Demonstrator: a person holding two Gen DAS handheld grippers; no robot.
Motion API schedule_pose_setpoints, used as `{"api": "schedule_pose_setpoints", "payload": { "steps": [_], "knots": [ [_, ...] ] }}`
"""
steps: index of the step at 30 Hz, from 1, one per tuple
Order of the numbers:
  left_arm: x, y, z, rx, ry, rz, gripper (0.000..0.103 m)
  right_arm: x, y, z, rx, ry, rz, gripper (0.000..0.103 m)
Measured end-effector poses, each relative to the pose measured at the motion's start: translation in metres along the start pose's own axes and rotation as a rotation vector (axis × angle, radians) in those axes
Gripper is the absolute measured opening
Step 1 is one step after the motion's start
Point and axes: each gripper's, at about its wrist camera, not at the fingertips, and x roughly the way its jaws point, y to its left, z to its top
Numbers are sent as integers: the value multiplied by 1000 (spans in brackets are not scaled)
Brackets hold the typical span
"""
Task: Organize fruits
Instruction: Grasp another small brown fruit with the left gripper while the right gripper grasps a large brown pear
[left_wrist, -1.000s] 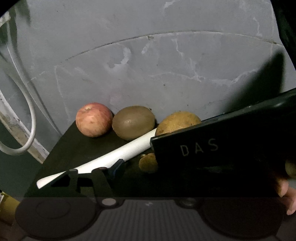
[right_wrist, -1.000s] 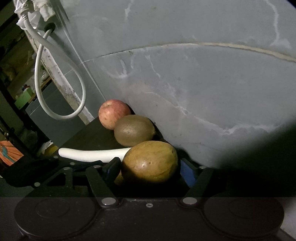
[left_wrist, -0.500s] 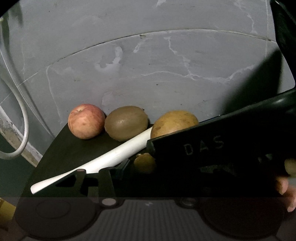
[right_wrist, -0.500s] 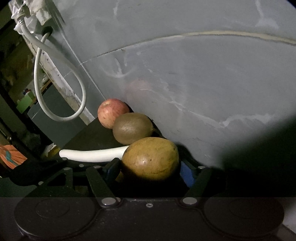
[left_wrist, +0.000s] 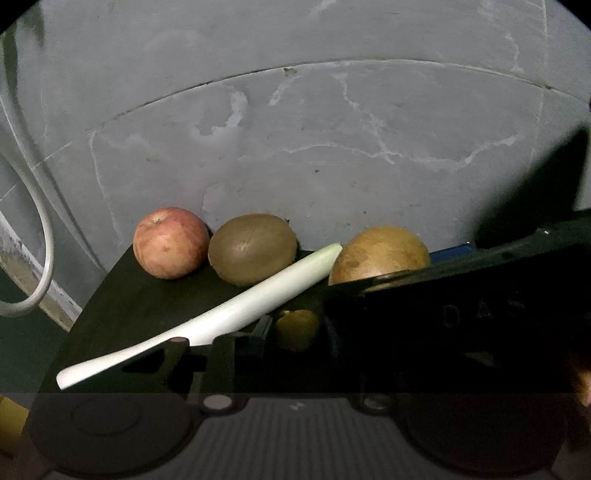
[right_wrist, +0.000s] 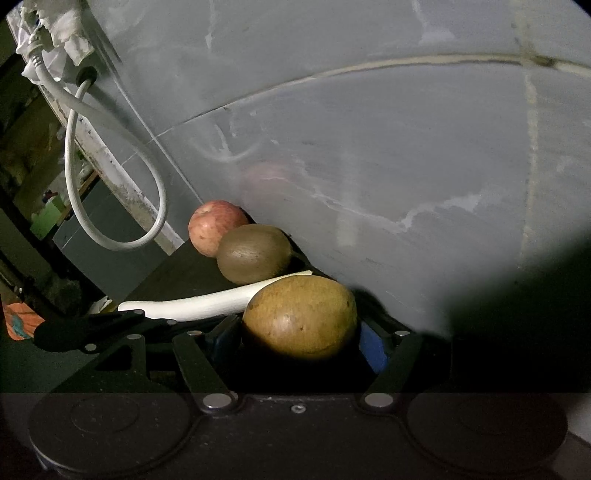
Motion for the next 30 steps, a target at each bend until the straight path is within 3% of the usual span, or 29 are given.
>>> {"api": "schedule_pose_setpoints", "payload": {
  "steps": [9,16,30],
  "knots": [
    [-9,-7,3,-38,68,40,31,-15,-5,-8,1,4,3,70],
    [-33,-8,-7,-137,116,81,31,-38,-8,-26,-14,-7,35,70],
    [-105,-23,-41,-286,110,121,32,-99,-5,-66,-46,-31,95,70]
  ]
}}
